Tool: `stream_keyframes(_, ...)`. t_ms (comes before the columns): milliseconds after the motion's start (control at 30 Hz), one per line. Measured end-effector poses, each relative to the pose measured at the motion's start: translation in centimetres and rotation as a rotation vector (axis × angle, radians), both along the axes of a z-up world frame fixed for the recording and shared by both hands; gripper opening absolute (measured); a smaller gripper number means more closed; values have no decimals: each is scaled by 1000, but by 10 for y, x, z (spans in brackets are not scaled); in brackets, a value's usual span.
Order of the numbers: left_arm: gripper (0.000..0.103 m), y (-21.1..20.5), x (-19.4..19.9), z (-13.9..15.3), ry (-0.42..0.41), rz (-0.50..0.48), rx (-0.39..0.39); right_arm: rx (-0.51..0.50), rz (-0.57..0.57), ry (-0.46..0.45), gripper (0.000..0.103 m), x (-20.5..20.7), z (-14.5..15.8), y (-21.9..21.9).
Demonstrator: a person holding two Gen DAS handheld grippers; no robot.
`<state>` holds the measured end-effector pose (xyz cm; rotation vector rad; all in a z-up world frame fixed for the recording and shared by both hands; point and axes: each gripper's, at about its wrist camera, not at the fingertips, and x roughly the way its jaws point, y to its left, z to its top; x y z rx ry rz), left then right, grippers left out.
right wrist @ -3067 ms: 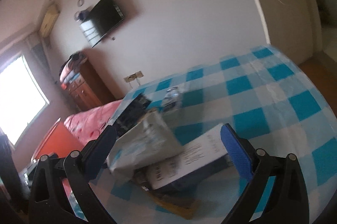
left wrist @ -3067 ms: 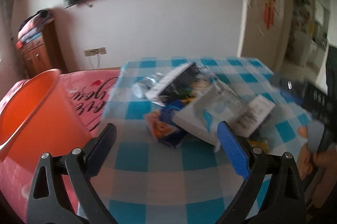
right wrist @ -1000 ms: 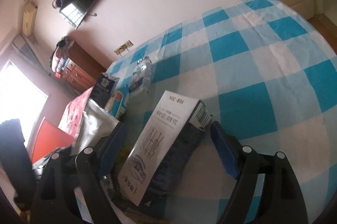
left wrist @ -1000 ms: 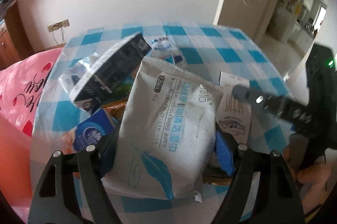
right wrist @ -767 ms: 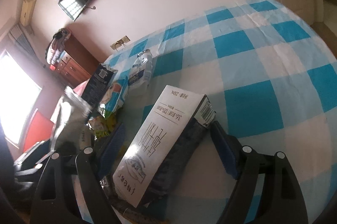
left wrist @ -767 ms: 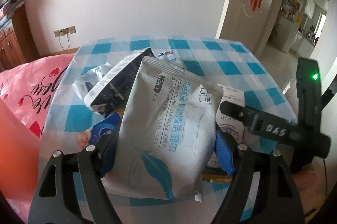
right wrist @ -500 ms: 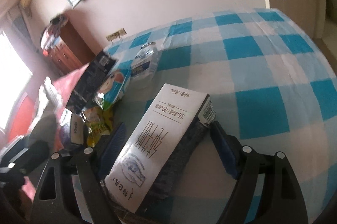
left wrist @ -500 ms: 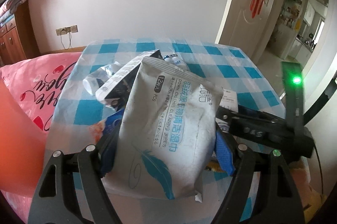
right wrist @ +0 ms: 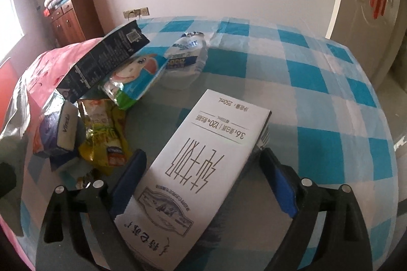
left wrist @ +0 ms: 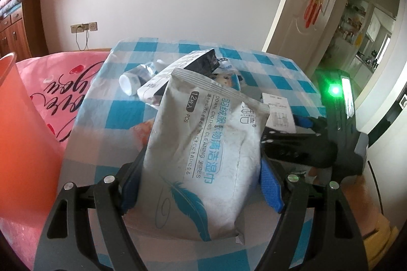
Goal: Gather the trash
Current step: 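Grasp the white wipes bag with the left tool while the right tool grasps the white milk carton, then carry the wipes bag and milk carton over the orange bucket and release both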
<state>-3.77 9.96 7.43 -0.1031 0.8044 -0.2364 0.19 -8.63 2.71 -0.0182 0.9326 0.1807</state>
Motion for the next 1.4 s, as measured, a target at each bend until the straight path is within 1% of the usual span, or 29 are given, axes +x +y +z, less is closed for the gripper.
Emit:
stream_keyframes(100, 78, 7, -3, -2, -7, 8, -13, -42, -18, 0, 90, -1, 2, -9)
stream_keyframes(200, 78, 12, -5, -4, -8, 16, -29, -108, -22, 6, 90, -2, 4, -23)
stream_keyframes(233, 78, 13, -5, -5, -7, 16, -32, -137, -44, 7, 90, -2, 6, -31)
stream_keyframes(267, 78, 14, -6, -6, -7, 16, -38, -143, -70, 12, 90, -2, 8, -39)
stream_keyframes(300, 78, 14, -7, -7, -8, 16, -41, -118, -95, 24, 90, -3, 11, -49)
stream_keyframes(400, 78, 14, -7, -8, -10, 17, -50, 3, -144, 55, 90, -8, 14, -69)
stream_keyframes(467, 78, 15, -7, -8, -13, 19, -53, 16, -163, 46, 90, -12, 15, -71)
stream_keyframes(567, 79, 16, -10, -7, -21, 24, -50, -2, -174, 17, 90, -18, 16, -67)
stream_keyframes(600, 79, 16, -10, -7, -21, 22, -44, -5, -173, 12, 88, -18, 16, -64)
stream_keyframes(667, 79, 15, -12, -7, -21, 21, -31, -22, -164, -5, 76, -20, 16, -57)
stream_keyframes(700, 79, 15, -13, -7, -24, 21, -25, -38, -162, -13, 74, -21, 15, -54)
stream_keyframes(800, 79, 15, -18, -3, -41, 18, -17, -47, -156, -15, 60, -22, 10, -50)
stream_keyframes(900, 79, 16, -24, 0, -62, 36, 15, -51, -159, -38, 59, -25, 8, -50)
stream_keyframes(1067, 79, 22, -32, 5, -85, 54, 16, 3, -171, -76, 59, -33, 11, -60)
stream_keyframes(1200, 79, 28, -37, 11, -102, 70, 9, 42, -181, -121, 59, -41, 25, -67)
stream_keyframes(1400, 79, 32, -48, 23, -137, 76, -4, 126, -186, -174, 59, -55, 54, -73)
